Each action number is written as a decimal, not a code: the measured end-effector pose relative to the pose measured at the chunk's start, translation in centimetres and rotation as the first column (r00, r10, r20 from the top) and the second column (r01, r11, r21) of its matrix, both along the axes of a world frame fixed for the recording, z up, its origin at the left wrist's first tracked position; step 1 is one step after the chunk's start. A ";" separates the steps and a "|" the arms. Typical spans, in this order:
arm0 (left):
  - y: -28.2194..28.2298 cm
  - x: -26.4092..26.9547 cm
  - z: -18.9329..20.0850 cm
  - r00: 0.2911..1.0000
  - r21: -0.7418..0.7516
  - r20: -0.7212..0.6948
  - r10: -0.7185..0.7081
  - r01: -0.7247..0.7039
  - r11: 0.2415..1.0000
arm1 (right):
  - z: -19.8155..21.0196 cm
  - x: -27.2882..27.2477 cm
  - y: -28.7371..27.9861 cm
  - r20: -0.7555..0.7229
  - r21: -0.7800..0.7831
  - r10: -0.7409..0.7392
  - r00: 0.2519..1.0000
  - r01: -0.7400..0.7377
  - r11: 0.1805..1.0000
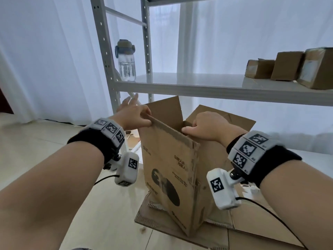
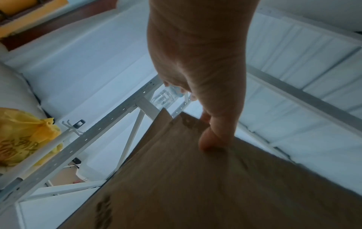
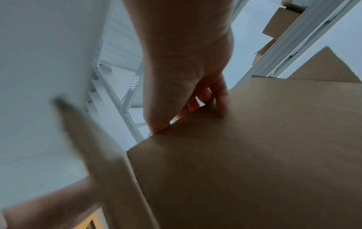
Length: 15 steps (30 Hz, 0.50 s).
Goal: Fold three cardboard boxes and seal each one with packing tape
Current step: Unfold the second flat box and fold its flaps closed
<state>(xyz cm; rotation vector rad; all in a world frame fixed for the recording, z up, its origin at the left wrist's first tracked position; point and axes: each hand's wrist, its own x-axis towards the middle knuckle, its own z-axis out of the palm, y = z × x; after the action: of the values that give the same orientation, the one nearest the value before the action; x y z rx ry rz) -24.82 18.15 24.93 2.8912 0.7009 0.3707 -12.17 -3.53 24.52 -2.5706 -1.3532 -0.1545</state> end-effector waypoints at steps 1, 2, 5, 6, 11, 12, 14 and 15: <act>0.2 0.3 0.4 0.999 -0.077 -0.040 0.002 -0.005 0.997 | 0.3 0.4 -0.7 -0.036 0.028 0.001 0.999 0.000 1.000; 0.6 0.6 0.8 0.997 -0.155 -0.073 -0.019 0.007 0.988 | 0.5 0.8 -1.3 -0.078 0.086 0.009 0.997 -0.002 0.996; 1.0 1.3 1.0 0.987 -0.329 -0.052 -0.150 0.125 0.936 | -0.4 2.3 -3.3 -0.148 0.357 -0.013 0.989 0.066 0.932; 1.1 1.6 0.7 0.983 -0.331 -0.007 -0.185 0.173 0.928 | -0.9 2.8 -3.9 -0.163 0.424 -0.044 0.986 0.111 0.899; -0.7 2.1 -0.2 0.963 -0.204 0.093 -0.251 0.265 0.942 | -0.9 4.3 -6.4 -0.238 0.381 -0.182 0.954 0.264 0.886; -1.1 2.0 -0.1 0.964 -0.179 0.079 -0.254 0.264 0.948 | -0.3 4.1 -6.8 -0.229 0.324 -0.218 0.949 0.285 0.902; -1.8 1.9 0.0 0.969 -0.127 0.034 -0.243 0.245 0.961 | 1.1 3.3 -7.6 -0.235 0.230 -0.271 0.933 0.325 0.917; -1.9 1.8 0.1 0.973 -0.102 0.015 -0.228 0.229 0.968 | 1.7 2.9 -8.1 -0.292 0.204 -0.288 0.912 0.354 0.913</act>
<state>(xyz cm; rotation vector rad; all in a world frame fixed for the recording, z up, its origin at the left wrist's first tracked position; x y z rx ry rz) -23.04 16.20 25.03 2.8302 0.3673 0.2996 -9.29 -11.62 26.22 -2.4719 -0.7556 -0.0429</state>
